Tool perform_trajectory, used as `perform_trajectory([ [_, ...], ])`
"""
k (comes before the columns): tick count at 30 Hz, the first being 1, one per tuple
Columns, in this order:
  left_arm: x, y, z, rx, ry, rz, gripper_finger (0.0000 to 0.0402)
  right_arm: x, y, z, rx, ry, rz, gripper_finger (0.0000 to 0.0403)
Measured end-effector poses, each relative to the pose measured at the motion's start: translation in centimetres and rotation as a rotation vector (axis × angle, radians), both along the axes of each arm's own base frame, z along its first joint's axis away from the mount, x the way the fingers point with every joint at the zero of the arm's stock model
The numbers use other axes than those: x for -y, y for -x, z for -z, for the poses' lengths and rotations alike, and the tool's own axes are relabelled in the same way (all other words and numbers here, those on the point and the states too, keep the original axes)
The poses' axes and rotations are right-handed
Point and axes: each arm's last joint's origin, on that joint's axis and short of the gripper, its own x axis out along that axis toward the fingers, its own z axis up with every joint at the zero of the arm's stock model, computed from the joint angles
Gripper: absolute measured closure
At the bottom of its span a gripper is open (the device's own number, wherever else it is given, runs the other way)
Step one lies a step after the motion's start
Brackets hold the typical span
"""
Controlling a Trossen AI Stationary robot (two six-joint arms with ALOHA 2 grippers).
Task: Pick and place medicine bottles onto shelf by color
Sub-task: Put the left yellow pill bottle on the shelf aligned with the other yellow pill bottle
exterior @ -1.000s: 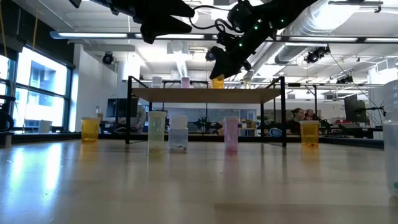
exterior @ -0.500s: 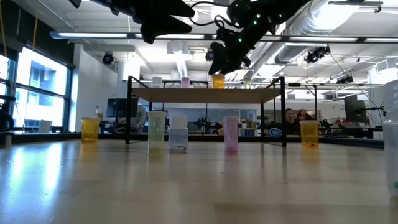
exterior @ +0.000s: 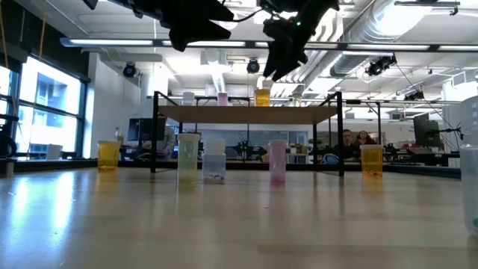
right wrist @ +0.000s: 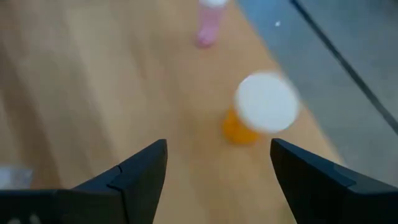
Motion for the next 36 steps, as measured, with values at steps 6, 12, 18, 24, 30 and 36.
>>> perform_trajectory([
  [6, 0.0, 0.0, 0.0, 0.0, 0.0, 0.0, 0.0177, -3.6, 2.6, 1.2, -0.068, -0.051, -0.047, 0.0125],
  [12, 0.0, 0.0, 0.0, -0.002, -0.014, 0.004, 0.0176, -7.7, 5.7, 1.8, -0.009, -0.075, -0.091, 0.0125],
  [18, 0.0, 0.0, 0.1, -0.011, 0.004, -0.001, 0.0176, -11.1, 8.4, 3.6, 0.076, -0.11, -0.131, 0.0125],
  [24, 0.0, 0.3, 0.8, -0.074, 0.054, -0.016, 0.0176, -13.9, 10.4, 6.5, 0.166, -0.151, -0.157, 0.0126],
  [30, 0.0, 0.5, 1.3, -0.121, 0.093, -0.032, 0.0176, -16.0, 10.9, 9.5, 0.274, -0.17, -0.22, 0.0126],
  [36, 0.1, 0.9, 2.0, -0.18, 0.166, -0.065, 0.0176, -17.0, 10.8, 11.4, 0.372, -0.169, -0.279, 0.0126],
])
